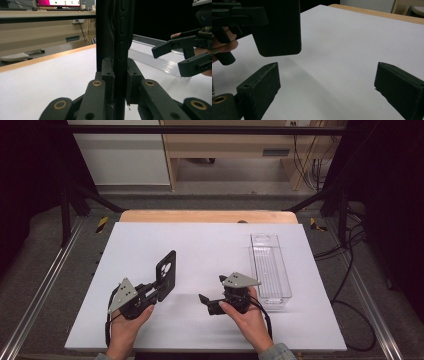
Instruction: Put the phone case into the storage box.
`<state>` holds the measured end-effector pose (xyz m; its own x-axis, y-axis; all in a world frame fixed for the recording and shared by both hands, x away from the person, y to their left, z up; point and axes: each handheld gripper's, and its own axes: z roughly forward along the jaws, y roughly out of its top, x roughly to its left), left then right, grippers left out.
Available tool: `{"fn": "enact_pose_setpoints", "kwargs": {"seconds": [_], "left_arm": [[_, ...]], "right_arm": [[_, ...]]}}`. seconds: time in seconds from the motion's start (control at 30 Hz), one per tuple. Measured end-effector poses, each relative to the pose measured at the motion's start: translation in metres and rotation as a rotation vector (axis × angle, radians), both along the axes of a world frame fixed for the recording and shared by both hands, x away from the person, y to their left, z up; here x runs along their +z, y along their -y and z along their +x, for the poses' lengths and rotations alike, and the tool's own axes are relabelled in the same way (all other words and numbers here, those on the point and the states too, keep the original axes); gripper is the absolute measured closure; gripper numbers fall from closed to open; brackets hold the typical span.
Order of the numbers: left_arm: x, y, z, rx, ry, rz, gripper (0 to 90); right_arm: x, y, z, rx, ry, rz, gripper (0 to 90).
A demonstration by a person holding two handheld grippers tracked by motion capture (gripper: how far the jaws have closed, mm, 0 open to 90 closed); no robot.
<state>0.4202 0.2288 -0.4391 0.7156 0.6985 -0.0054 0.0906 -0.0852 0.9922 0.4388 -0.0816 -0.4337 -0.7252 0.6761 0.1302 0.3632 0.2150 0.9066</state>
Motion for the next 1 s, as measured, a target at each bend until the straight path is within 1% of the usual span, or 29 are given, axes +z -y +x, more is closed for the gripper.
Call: {"fn": "enact_pose_setpoints", "kwargs": {"seconds": [0.2, 0.3, 0.4, 0.5, 0.53, 0.57, 0.73, 0.87, 1.0], "left_arm": [[-0.001, 0.001, 0.000, -0.006, -0.013, -0.014, 80.7], [-0.001, 0.002, 0.000, -0.011, -0.014, -0.012, 80.7], [-0.002, 0.004, 0.000, -0.012, -0.012, -0.001, 80.8], [-0.002, 0.004, 0.000, -0.014, -0.015, -0.002, 80.8], [-0.002, 0.005, 0.000, -0.014, -0.016, 0.000, 80.8], [-0.002, 0.005, 0.000, -0.015, -0.018, -0.002, 80.8], [-0.002, 0.007, -0.001, -0.015, -0.019, 0.002, 80.7], [-0.004, 0.006, 0.000, -0.009, -0.026, 0.006, 80.7], [-0.004, 0.005, 0.000, -0.003, -0.032, -0.002, 80.8]], "right_arm": [[0.000, 0.001, 0.000, -0.001, -0.002, 0.008, 6.8], [0.000, 0.000, 0.000, -0.001, -0.008, 0.012, 6.8], [0.000, 0.001, 0.000, -0.002, -0.007, 0.023, 6.8], [0.002, 0.002, 0.001, -0.025, -0.004, 0.046, 6.8], [0.002, 0.002, 0.001, -0.025, -0.004, 0.046, 6.8], [0.003, 0.002, 0.001, -0.034, -0.001, 0.061, 6.7], [0.006, 0.002, 0.000, -0.046, 0.015, 0.069, 6.4], [0.014, 0.002, 0.000, -0.053, 0.031, 0.065, 6.5], [0.031, 0.000, 0.004, -0.055, 0.070, 0.062, 6.6]]}}
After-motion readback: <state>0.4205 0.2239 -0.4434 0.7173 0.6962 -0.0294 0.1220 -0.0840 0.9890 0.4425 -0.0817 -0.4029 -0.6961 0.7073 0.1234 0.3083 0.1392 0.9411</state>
